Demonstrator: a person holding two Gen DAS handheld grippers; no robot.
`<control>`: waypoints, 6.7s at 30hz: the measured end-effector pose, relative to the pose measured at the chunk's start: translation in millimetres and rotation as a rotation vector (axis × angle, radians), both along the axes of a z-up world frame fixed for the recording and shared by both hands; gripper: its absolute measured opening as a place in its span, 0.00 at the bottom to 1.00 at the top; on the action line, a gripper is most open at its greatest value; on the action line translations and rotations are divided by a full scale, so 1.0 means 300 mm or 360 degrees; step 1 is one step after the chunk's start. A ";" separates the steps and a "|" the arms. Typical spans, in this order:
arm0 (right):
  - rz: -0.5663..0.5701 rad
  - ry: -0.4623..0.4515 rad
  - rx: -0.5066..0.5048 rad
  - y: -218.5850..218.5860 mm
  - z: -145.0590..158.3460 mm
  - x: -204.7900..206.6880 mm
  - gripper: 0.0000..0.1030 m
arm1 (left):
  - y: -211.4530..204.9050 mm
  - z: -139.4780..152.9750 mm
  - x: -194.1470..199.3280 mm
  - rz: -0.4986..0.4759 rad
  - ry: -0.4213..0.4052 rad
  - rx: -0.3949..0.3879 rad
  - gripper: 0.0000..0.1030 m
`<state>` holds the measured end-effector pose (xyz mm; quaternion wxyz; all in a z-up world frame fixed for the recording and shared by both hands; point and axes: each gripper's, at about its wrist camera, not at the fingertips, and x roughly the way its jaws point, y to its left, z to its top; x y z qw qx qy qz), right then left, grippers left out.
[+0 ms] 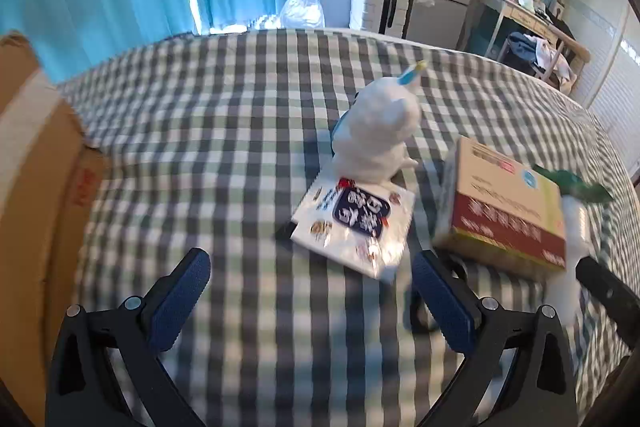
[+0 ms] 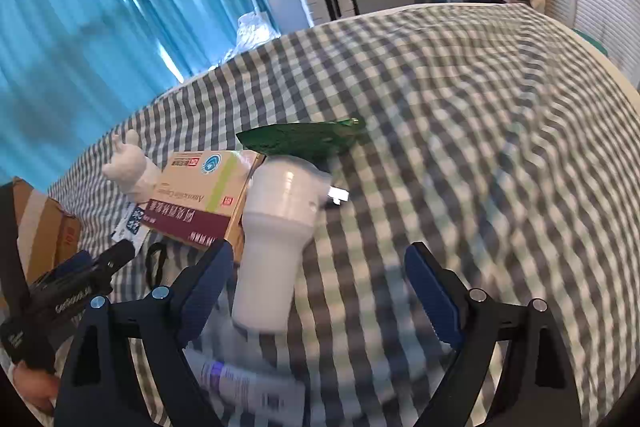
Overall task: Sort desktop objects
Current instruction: 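Grasp the white green-lidded container with the right tool, then grasp the white snack packet with the left tool while the right holds the container, then carry the container and snack packet over the cardboard box, then open both tools to drop the container and snack packet into the box, then grasp the green foil packet with the right tool, then grasp the Amoxicillin capsule box with the left tool while the right holds the packet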
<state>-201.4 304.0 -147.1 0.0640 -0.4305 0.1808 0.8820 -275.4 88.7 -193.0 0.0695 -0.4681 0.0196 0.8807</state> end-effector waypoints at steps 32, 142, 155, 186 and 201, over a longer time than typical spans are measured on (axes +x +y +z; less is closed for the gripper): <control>0.0062 0.0031 -0.0109 0.007 0.093 0.170 0.42 | -0.155 0.148 0.091 -0.0275 -0.0107 0.0051 0.44; 0.0145 0.0611 0.0290 -0.306 0.644 0.387 1.00 | -0.302 0.648 0.470 0.0016 0.0293 0.0124 1.00; -0.0031 0.0297 0.0153 0.044 0.256 0.249 1.00 | 0.029 0.329 0.306 -0.0281 0.0102 -0.0038 1.00; 0.0043 0.0005 0.0089 0.190 -0.042 -0.094 0.43 | 0.287 0.018 0.033 -0.0618 0.0001 0.0154 1.00; -0.0031 0.0023 -0.0030 0.257 -0.030 -0.058 0.44 | 0.373 0.014 -0.119 -0.0546 -0.0164 0.0230 1.00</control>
